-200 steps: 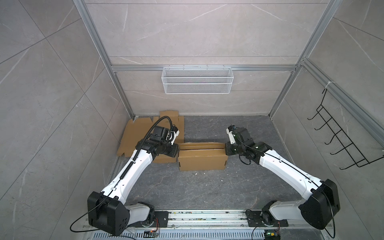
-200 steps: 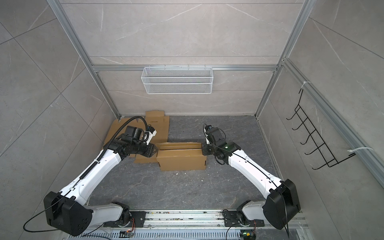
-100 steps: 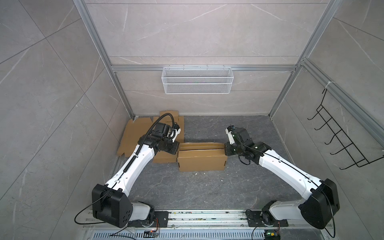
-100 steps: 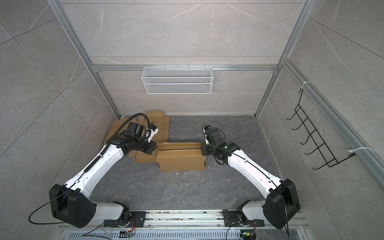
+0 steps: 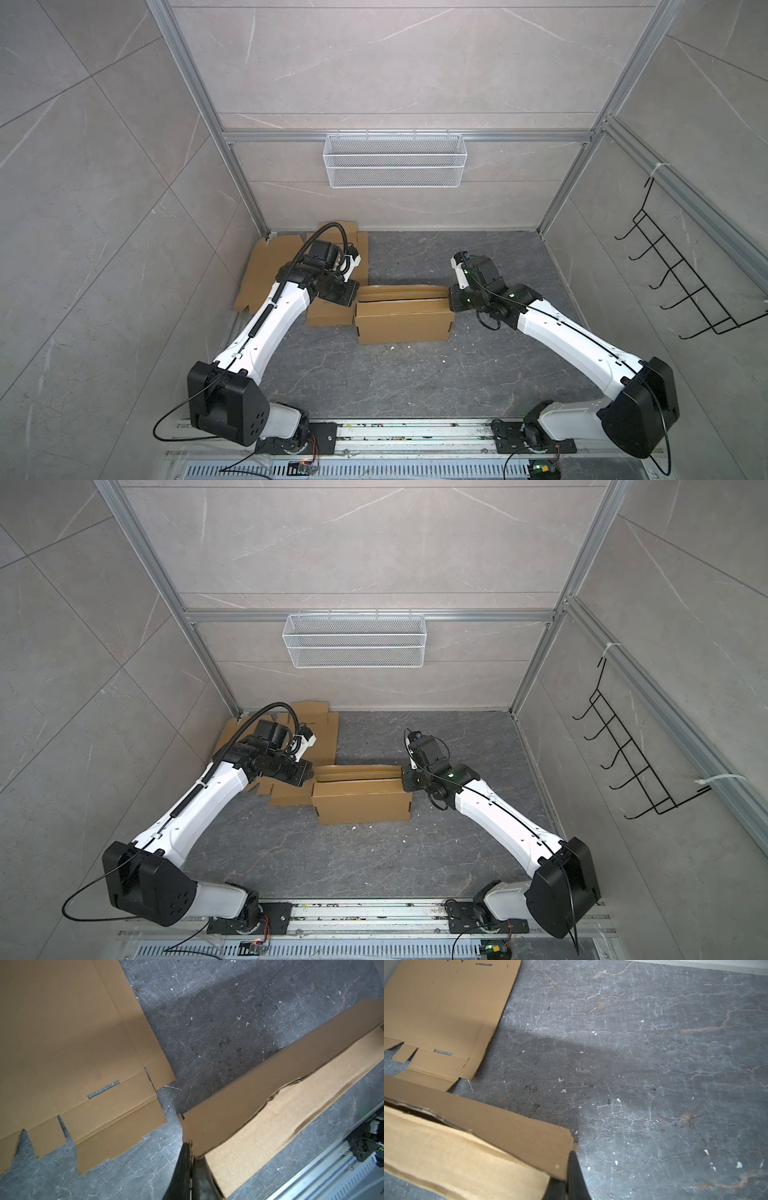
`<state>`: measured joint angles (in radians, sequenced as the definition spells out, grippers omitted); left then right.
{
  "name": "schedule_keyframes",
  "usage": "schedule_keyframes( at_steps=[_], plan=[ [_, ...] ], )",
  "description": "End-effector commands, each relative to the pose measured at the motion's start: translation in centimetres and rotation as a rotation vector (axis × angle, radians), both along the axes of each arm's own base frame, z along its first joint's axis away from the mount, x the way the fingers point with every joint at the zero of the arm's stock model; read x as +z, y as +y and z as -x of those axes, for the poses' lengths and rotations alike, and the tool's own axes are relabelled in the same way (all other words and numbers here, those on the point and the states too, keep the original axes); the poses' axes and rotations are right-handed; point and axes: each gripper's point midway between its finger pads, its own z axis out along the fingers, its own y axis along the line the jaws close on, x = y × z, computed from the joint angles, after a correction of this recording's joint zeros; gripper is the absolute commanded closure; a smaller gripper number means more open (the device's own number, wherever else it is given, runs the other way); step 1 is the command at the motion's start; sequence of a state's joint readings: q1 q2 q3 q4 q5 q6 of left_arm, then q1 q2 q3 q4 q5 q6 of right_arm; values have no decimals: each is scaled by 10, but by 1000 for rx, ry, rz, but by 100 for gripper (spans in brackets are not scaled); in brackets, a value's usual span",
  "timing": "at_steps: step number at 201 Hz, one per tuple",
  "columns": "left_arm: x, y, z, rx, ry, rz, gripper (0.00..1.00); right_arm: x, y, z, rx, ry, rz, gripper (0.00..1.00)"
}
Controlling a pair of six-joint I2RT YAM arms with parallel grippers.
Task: Fold the paper box
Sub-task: 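Hold both ends of the long box with the left and right grippers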
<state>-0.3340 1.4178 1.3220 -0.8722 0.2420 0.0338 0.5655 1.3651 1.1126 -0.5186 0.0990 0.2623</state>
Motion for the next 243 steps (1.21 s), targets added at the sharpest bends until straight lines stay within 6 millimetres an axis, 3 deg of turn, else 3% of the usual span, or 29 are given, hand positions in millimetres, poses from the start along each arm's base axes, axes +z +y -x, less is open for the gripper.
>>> schedule_keyframes(
  at_steps=[1, 101, 243],
  plan=[
    [11, -14, 8, 24, 80, 92, 99, -54, -9, 41, 36, 231, 105, 100],
    [-7, -12, 11, 229, 157, 181, 100, -54, -8, 43, 6, 233, 90, 100],
    [-29, -12, 26, 262, 185, 225, 100, -55, -7, 43, 2, 231, 97, 100]
  ],
)
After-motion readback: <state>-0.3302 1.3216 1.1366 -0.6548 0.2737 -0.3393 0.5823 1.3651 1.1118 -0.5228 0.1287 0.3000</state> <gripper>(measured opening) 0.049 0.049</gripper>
